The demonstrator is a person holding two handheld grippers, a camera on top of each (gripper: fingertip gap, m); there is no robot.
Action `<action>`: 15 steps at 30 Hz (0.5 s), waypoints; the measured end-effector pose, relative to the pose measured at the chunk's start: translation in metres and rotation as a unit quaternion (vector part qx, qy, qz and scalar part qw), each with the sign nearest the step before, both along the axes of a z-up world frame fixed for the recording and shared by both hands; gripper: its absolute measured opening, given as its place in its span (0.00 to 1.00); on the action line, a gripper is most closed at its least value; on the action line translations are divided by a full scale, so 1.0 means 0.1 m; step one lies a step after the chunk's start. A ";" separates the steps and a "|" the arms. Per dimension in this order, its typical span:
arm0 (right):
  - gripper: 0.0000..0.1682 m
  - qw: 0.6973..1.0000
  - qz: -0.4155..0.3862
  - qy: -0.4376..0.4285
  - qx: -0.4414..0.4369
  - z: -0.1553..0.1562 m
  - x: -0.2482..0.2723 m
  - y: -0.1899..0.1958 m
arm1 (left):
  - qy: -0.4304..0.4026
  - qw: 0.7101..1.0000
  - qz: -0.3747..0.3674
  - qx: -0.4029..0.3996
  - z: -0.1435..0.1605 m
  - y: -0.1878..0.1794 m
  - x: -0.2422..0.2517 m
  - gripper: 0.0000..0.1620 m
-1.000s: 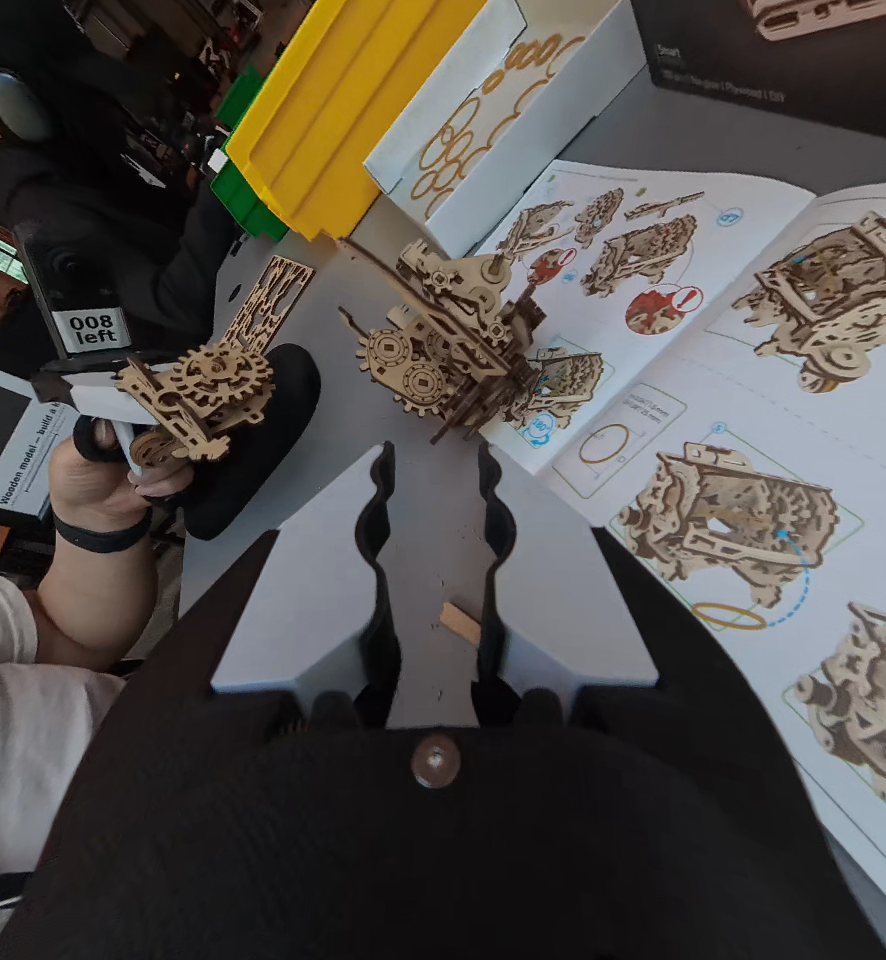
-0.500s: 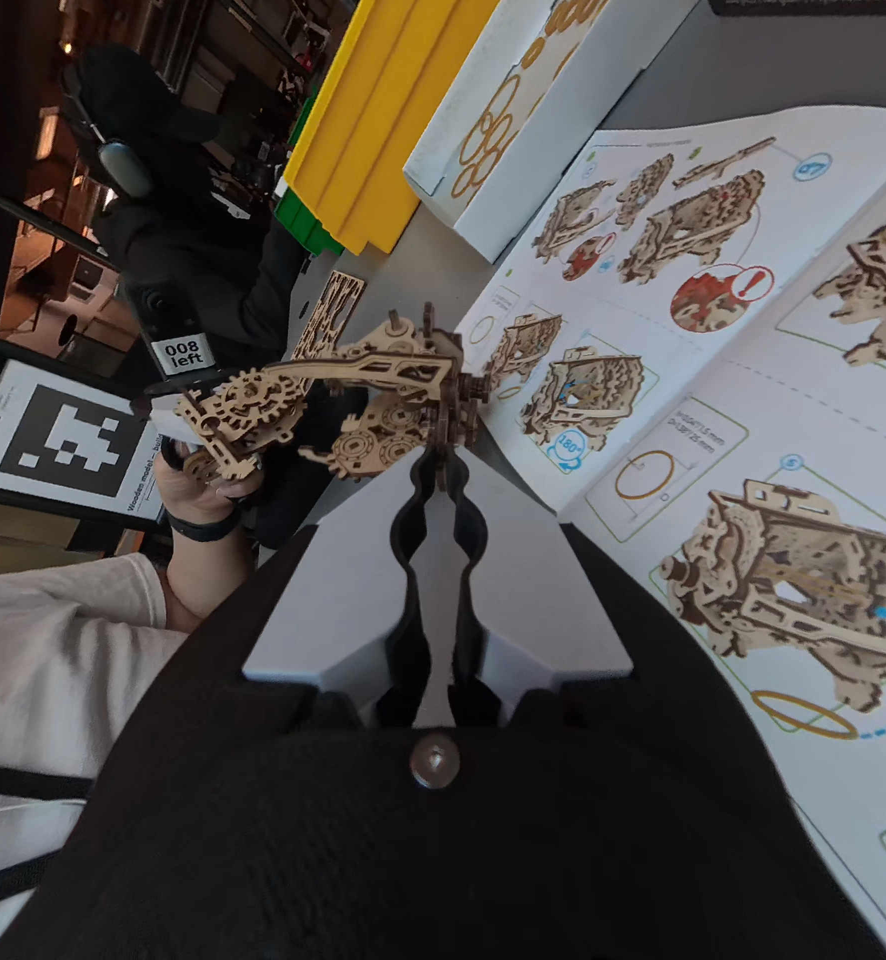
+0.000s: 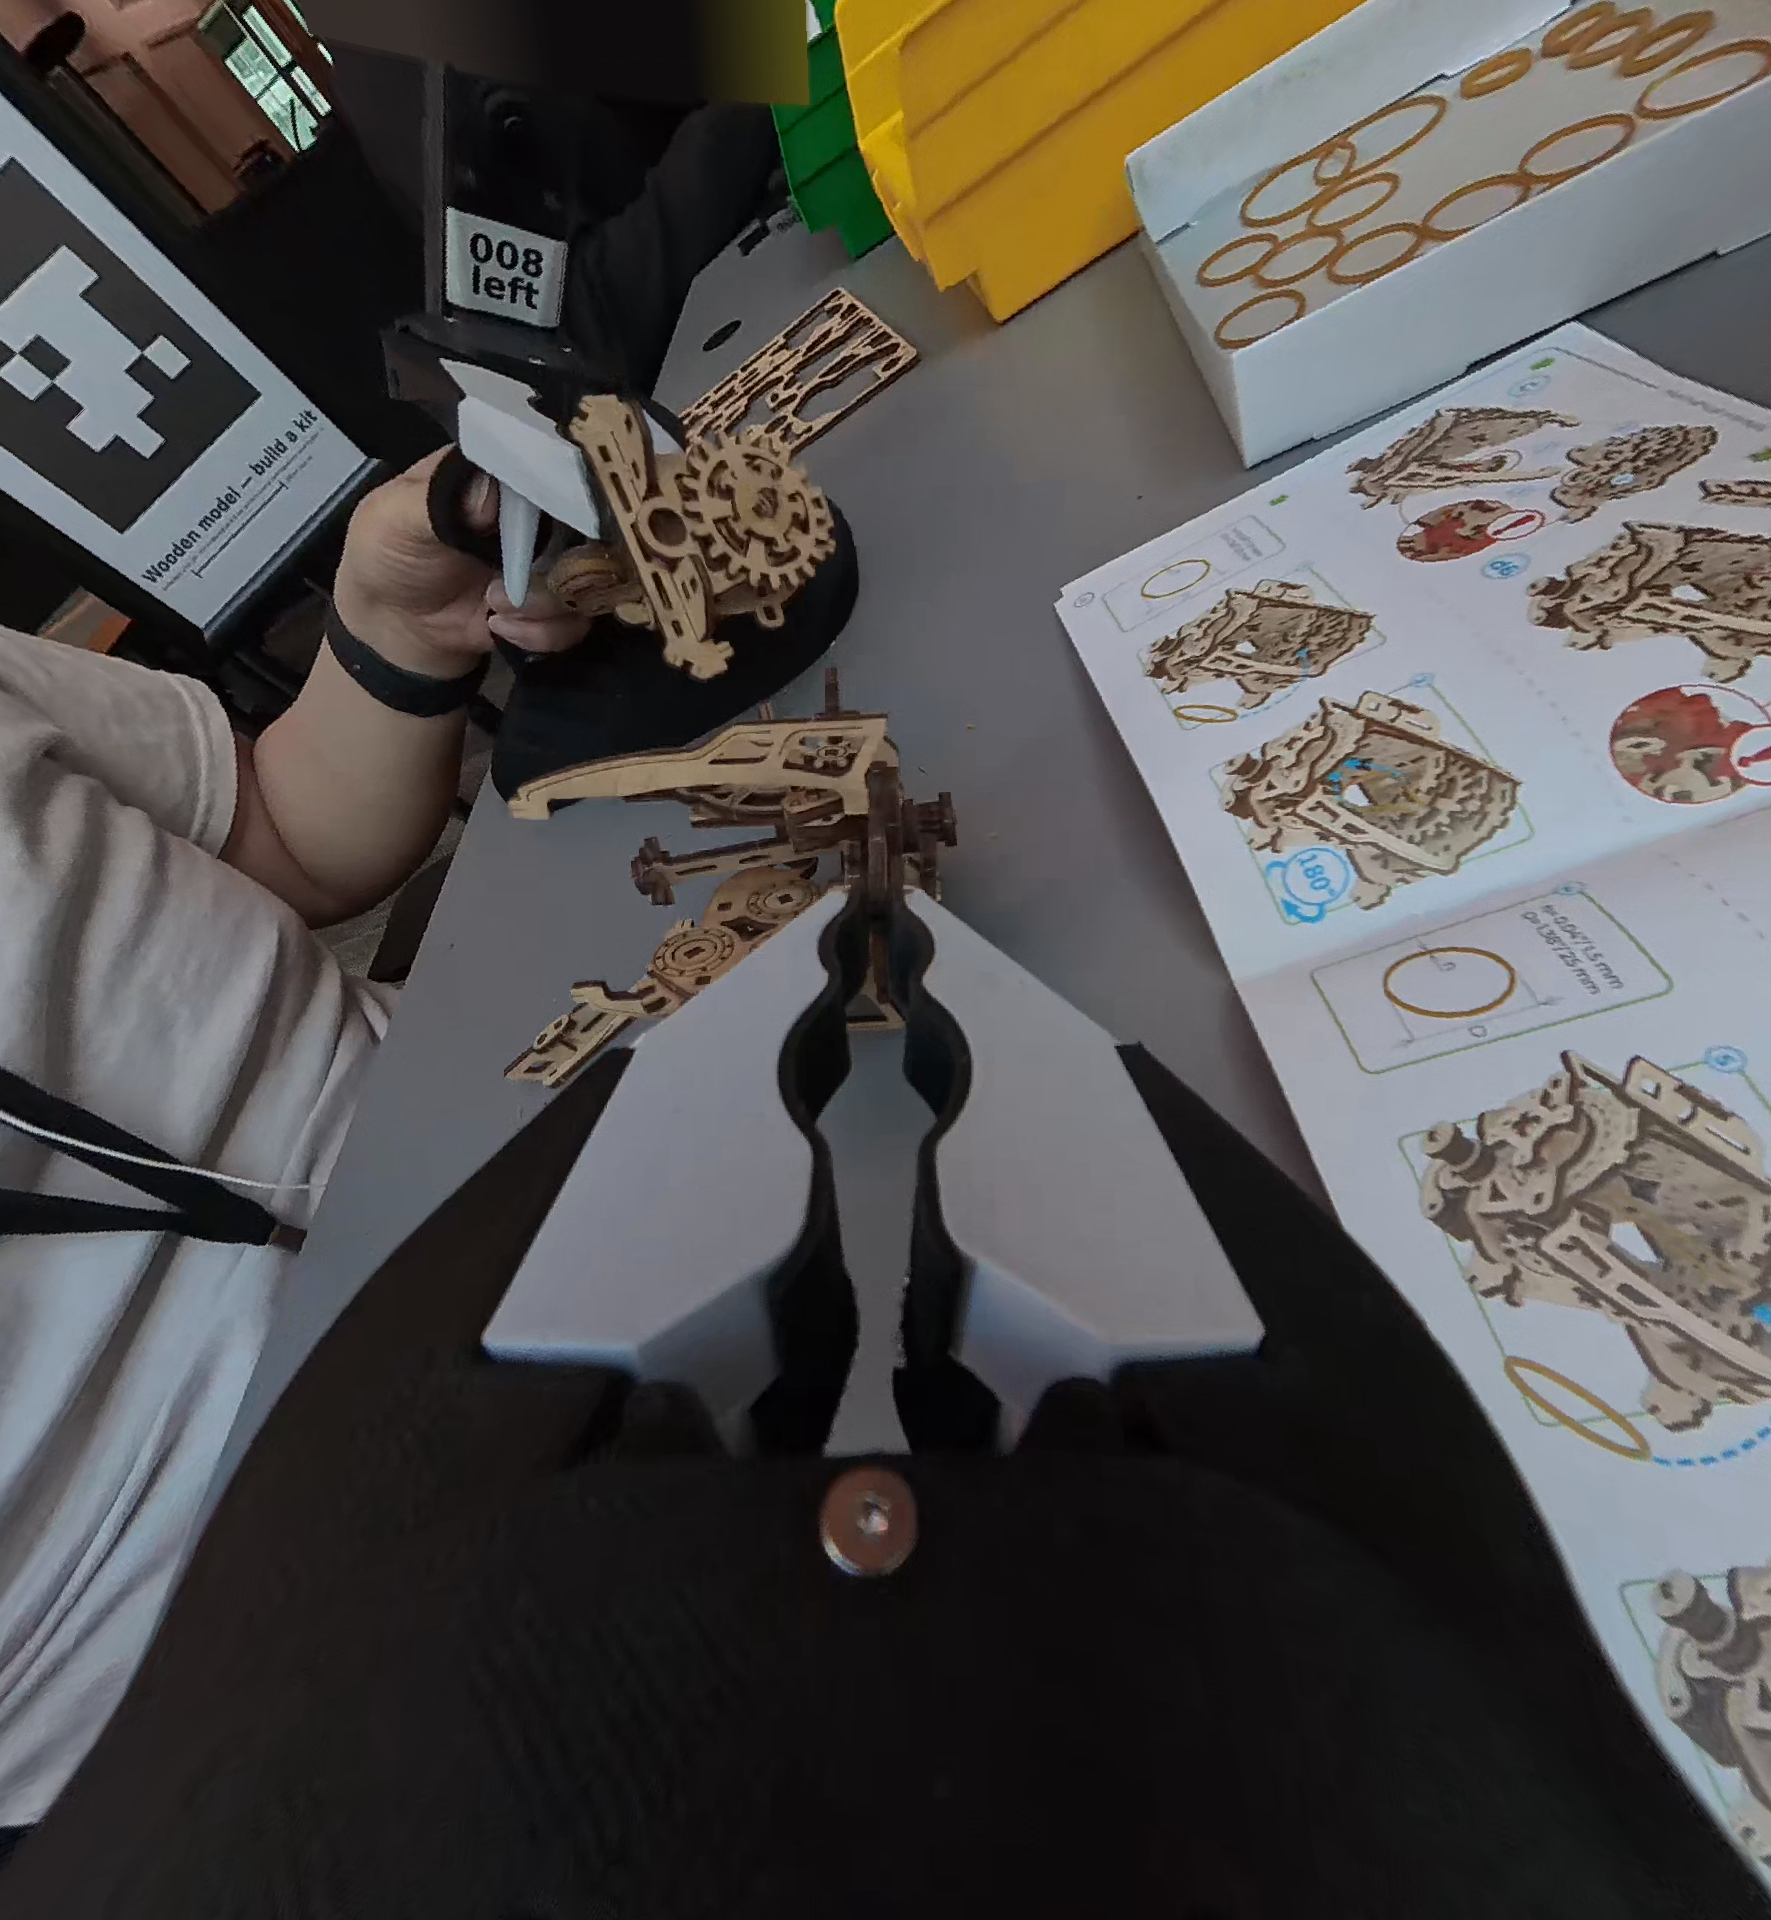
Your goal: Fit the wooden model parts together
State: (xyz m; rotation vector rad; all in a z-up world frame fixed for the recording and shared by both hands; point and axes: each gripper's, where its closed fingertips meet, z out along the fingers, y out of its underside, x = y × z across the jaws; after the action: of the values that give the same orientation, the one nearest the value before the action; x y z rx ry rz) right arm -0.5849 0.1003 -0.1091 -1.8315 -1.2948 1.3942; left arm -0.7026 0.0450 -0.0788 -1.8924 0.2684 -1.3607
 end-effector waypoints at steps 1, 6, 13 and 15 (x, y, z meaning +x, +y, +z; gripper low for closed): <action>0.01 1.000 0.003 0.001 0.012 0.00 0.01 0.00 | 0.012 1.000 -0.004 0.003 -0.02 0.00 0.02 0.09; 0.01 1.000 0.001 0.006 0.022 0.01 0.00 0.00 | 0.045 0.999 -0.023 0.005 -0.08 -0.01 0.13 0.03; 0.01 0.999 0.003 0.006 0.045 0.02 0.00 -0.01 | 0.063 0.998 -0.020 0.010 -0.10 -0.01 0.15 0.03; 0.01 0.999 0.004 0.007 0.047 0.02 0.01 -0.01 | 0.074 0.997 -0.018 0.010 -0.13 -0.01 0.16 0.01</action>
State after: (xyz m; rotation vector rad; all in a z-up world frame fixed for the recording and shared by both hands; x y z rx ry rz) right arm -0.5841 0.0990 -0.1069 -1.7537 -1.3404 1.3250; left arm -0.6867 0.0443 -0.0920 -1.9835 0.3905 -1.2373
